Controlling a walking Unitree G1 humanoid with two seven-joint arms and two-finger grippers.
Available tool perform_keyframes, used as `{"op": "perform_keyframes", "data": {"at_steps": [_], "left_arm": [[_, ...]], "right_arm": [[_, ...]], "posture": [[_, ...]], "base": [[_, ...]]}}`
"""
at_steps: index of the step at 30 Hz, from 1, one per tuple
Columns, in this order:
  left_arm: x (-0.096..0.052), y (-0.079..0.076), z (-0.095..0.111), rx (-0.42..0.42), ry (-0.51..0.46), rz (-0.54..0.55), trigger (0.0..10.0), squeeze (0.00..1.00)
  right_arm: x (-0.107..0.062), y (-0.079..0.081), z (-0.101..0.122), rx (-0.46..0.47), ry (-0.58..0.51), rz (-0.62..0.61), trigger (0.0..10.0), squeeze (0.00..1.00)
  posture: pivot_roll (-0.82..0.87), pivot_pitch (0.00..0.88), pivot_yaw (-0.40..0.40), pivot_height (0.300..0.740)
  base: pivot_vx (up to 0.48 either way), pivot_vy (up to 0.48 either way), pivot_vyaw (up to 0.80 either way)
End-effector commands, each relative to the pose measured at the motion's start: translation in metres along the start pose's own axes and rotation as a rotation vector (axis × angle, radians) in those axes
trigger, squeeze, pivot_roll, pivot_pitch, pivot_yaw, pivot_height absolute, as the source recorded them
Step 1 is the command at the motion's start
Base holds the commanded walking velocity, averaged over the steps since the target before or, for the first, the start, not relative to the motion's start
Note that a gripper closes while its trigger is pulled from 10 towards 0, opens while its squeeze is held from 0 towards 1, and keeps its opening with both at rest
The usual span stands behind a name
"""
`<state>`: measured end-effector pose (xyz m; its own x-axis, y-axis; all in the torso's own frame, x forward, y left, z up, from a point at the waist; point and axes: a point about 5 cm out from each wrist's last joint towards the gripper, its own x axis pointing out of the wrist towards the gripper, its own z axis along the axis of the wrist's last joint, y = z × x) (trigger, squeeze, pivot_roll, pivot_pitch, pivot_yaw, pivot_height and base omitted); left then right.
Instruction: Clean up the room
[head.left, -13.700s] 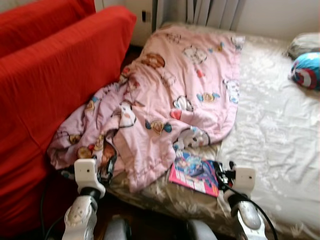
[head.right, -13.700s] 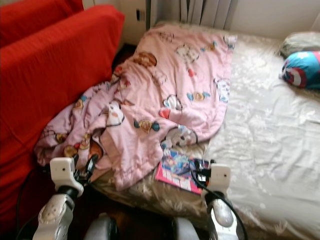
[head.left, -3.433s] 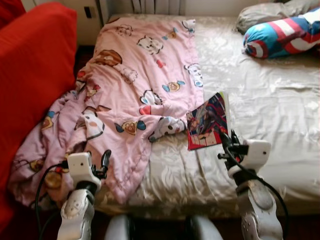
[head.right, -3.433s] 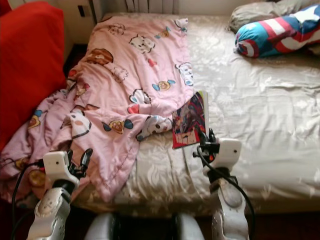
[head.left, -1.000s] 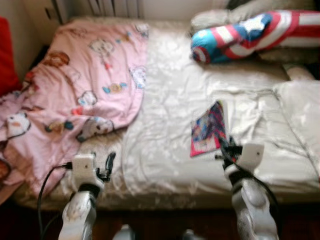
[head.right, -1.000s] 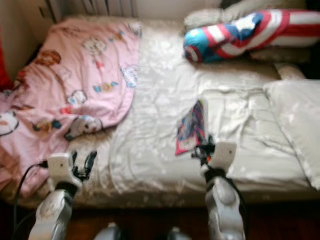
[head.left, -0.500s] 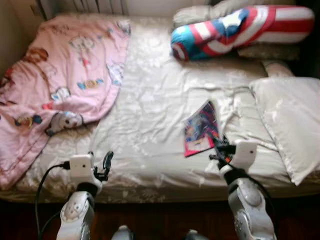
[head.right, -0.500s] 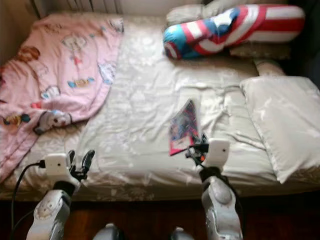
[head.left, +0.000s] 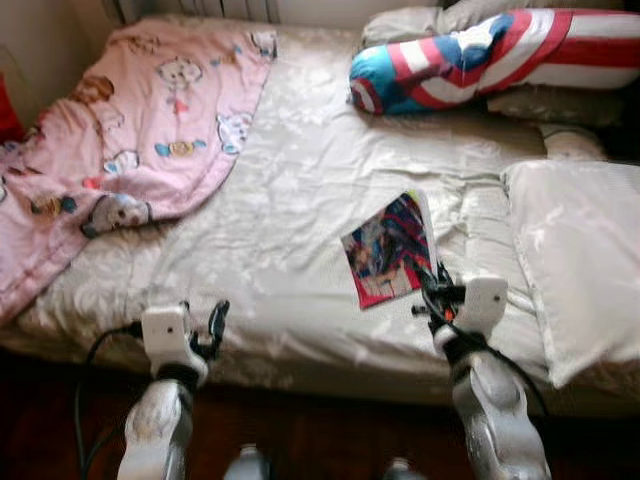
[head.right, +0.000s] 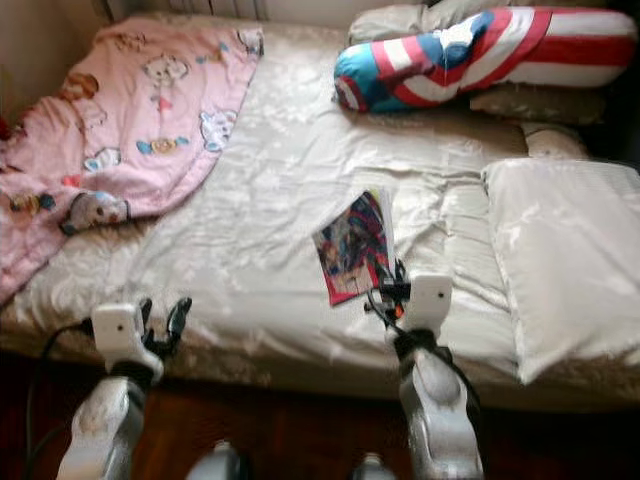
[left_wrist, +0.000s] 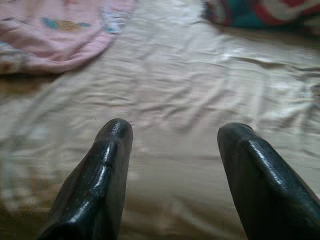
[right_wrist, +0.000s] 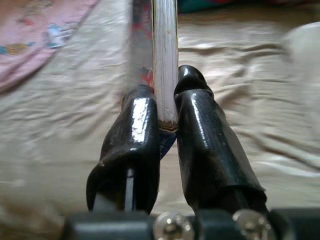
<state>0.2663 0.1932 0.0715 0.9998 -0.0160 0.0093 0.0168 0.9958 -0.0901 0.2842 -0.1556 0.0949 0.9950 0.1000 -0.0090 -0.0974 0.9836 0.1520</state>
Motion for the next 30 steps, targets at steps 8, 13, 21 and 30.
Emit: {"op": "perform_keyframes", "data": {"at_steps": [8, 13, 21, 30], "left_arm": [[-0.002, 0.003, 0.003, 0.010, -0.004, -0.006, 10.0, 0.00], [-0.002, 0.003, 0.003, 0.013, -0.003, -0.009, 10.0, 0.00], [-0.003, 0.003, 0.002, 0.020, 0.002, -0.014, 10.0, 0.00], [-0.003, 0.002, 0.001, 0.025, 0.006, -0.016, 10.0, 0.00]], "right_arm": [[0.000, -0.002, 0.006, 0.013, -0.041, -0.028, 10.0, 0.00], [0.000, -0.005, 0.005, 0.016, -0.032, -0.056, 10.0, 0.00], [0.002, -0.008, 0.004, 0.001, -0.020, -0.084, 10.0, 0.00], [0.004, -0.006, 0.004, 0.004, -0.024, -0.079, 10.0, 0.00]], "posture": [[0.05, 0.205, -0.059, 0.714], [0.05, 0.209, -0.058, 0.714], [0.05, 0.210, -0.059, 0.714], [0.05, 0.210, -0.061, 0.714]], "base": [[0.000, 0.000, 0.00], [0.000, 0.000, 0.00], [0.157, 0.000, -0.45], [0.256, 0.000, 0.00]]}}
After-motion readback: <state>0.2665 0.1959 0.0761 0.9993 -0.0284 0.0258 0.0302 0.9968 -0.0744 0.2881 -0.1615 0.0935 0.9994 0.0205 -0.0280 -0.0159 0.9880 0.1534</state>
